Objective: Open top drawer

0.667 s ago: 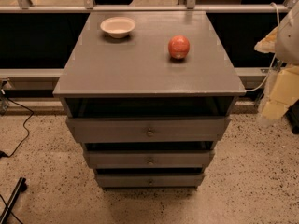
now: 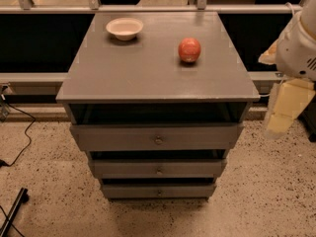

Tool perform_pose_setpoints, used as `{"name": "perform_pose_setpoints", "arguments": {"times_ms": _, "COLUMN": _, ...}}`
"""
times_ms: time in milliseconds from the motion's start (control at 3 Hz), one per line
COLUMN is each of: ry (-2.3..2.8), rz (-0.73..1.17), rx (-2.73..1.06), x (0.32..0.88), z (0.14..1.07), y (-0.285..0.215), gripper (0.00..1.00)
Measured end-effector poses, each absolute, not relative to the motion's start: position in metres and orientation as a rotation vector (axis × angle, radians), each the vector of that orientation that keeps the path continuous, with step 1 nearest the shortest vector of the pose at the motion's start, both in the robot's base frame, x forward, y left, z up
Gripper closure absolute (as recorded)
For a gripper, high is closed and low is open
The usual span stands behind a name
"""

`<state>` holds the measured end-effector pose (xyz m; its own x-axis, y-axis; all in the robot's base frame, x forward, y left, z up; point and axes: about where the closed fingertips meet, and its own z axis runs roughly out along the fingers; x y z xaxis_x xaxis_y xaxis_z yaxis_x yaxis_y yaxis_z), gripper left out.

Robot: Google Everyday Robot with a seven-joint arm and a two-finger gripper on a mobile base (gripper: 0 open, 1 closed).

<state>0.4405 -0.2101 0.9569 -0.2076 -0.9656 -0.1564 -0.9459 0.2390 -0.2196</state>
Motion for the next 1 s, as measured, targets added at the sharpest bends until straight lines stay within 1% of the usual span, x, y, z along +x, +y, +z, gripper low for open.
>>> {"name": "perform_pose_setpoints", "arguments": {"times_ms": 333, "ry": 2.181, "rz": -0.08, "rx": -1.866, "x": 0.421, "z": 0.929, "y": -0.186, "gripper": 0.0}}
{"name": "perform_pose_setpoints", "arguments": {"times_ms": 667, "ry": 2.084, "rz": 0.019, "rx": -1.865, "x": 0.388, "z": 0.88, "y": -0.174, "gripper": 0.0}}
{"name": "perform_pose_setpoints", "arguments": {"times_ms": 1000, "ry": 2.032, "rz": 0.093, "rx": -1.838, "x": 0.374, "z": 0.849, "y": -0.171, "gripper": 0.0}}
